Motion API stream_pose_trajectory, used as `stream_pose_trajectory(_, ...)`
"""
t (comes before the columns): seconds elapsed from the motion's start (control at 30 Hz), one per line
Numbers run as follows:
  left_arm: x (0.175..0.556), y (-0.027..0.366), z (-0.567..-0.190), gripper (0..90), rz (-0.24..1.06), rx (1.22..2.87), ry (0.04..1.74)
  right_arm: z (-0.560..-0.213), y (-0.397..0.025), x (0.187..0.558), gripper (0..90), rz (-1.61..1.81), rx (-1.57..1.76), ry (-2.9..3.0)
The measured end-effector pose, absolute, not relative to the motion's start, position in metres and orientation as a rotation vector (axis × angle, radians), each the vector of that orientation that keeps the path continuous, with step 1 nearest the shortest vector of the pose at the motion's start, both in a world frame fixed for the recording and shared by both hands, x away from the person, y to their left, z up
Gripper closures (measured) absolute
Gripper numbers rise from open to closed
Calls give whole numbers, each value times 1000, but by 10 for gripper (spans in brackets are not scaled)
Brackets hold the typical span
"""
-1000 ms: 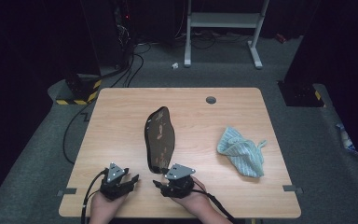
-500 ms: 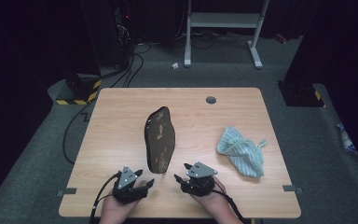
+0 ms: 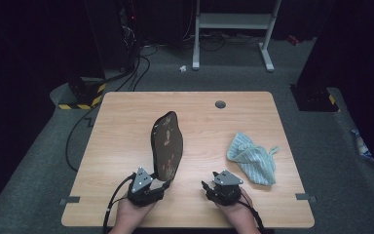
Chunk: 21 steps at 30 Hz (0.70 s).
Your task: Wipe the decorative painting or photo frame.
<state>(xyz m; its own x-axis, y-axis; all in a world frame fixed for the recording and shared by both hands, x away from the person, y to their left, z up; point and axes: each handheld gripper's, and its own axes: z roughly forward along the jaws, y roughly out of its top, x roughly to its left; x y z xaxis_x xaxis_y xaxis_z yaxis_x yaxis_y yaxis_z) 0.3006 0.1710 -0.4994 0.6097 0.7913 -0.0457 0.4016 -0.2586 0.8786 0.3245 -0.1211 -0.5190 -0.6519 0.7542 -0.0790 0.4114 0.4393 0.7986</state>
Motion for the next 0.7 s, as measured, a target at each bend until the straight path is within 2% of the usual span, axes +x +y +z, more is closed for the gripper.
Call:
stream_pose_trajectory(0.17, 304, 172, -497, 537, 521, 1850, 970, -520, -124, 324, 436, 1084, 1003, 2268)
stream_pose_trajectory(0.7, 305, 187, -499, 580, 562, 1850, 986, -519, -120, 326, 444, 1093, 1018, 2267)
